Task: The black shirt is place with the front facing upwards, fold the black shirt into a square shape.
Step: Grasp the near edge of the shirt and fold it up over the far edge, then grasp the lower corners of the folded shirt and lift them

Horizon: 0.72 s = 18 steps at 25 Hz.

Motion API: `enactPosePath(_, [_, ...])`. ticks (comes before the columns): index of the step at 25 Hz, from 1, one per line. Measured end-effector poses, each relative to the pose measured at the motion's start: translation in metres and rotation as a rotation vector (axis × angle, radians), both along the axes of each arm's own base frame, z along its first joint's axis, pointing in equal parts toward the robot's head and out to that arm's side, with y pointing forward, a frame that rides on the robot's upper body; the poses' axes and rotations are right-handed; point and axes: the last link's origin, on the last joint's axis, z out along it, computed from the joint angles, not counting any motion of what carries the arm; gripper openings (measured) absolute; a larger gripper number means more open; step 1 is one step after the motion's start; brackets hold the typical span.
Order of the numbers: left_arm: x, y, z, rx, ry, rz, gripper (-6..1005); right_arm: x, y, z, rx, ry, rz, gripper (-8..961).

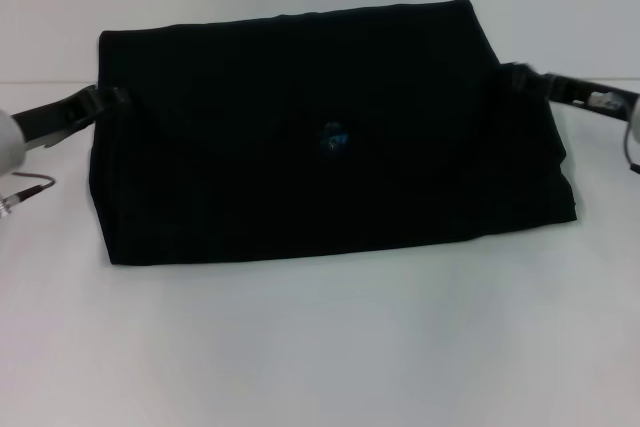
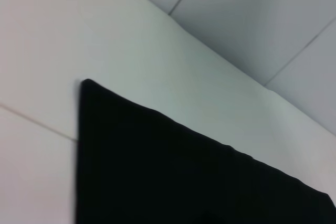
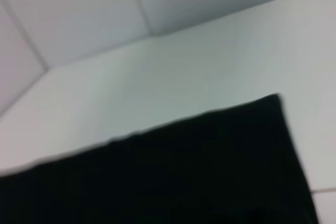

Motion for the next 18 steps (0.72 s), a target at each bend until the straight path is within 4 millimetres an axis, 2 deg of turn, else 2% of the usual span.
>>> enactPosePath(2, [-0.007,-0.004,0.007,0.005,-0.012,0.015,248,0.005,-0.005,0.009,0.037,0.089,-0.007,421])
enactPosePath(5, [-0.016,-0.016,0.022,-0.02,-0.059,-0.003,365,0.012,-0.022,0.026,0.081,0.228,0.051,546])
enactPosePath(9, [-0.022,-0.039,0.035,-0.147,-0.156,-0.045,524,0.014,-0.048,0.034,0.043,0.261,0.204,710])
enactPosePath(12, [-0.025,-0.057,0.038,-0.264,-0.178,-0.061,666,0.012,-0.067,0.025,-0.072,0.181,0.331,825])
enactPosePath(13, [-0.025,-0.057,0.038,-0.264,-0.178,-0.061,714,0.012,-0.074,0.017,-0.123,0.138,0.381,864])
enactPosePath(14, [-0.026,-0.059,0.036,-0.281,-0.171,-0.056,761,0.012,-0.08,0.011,-0.167,0.103,0.421,871])
enactPosePath(18, [-0.028,-0.066,0.021,-0.365,-0.133,-0.036,834,0.012,-0.099,-0.017,-0.304,0.012,0.5,901])
